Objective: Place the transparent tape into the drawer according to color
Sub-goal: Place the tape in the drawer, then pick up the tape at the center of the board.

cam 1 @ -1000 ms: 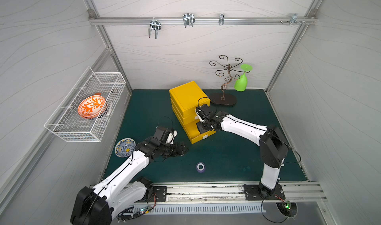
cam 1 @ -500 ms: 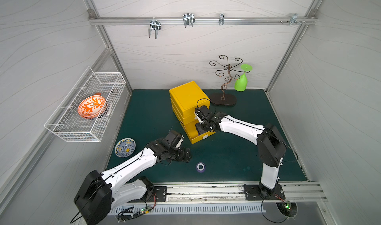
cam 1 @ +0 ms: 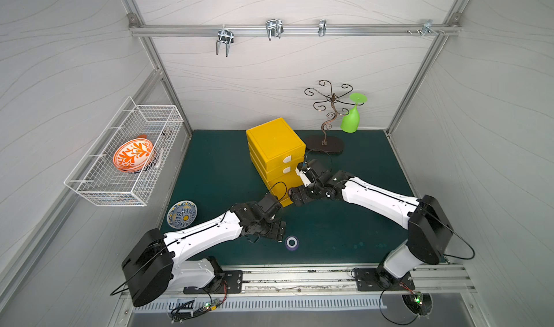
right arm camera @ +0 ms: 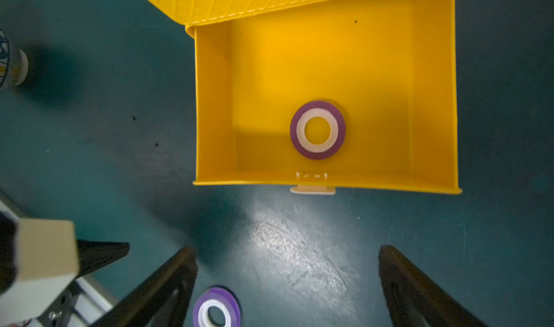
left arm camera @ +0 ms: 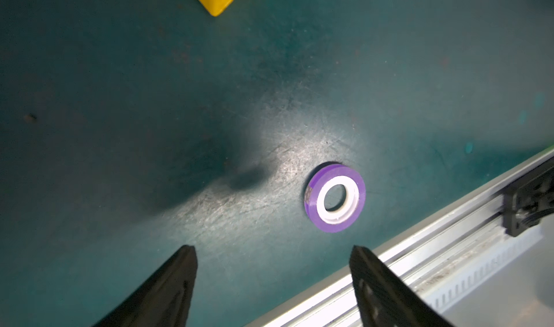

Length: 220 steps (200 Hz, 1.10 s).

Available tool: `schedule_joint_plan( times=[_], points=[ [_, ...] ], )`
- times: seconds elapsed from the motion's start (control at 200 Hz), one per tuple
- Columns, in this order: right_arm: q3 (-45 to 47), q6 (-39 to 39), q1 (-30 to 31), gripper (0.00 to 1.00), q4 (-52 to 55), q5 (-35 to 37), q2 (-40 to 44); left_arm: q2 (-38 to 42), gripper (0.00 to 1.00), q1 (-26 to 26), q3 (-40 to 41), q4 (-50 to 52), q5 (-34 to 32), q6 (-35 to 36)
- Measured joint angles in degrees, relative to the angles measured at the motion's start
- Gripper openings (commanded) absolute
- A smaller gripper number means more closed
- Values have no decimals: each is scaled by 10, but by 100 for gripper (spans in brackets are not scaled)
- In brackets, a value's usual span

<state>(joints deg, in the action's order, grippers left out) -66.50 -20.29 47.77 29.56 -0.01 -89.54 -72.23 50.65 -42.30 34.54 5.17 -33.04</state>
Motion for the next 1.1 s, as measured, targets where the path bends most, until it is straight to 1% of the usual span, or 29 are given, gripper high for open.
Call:
schedule_joint_plan(
  times=[0.195,0.365,0.505,1.021,1.101],
  points=[
    [57,-16,-19,99,3,-35,74,-58,73,40,-31,6,-30,0],
    [96,-25,-34,99,10,-42,132,-100,67,67,-52,8,-50,0],
    [114,-28,-43,99,20,-46,163,-134,64,87,-65,7,-61,-2],
    [137,-29,-60,99,30,-53,191,-199,54,108,-89,5,-70,-6],
    [138,-29,-63,99,30,-54,191,-212,51,111,-97,4,-70,-7]
  ],
)
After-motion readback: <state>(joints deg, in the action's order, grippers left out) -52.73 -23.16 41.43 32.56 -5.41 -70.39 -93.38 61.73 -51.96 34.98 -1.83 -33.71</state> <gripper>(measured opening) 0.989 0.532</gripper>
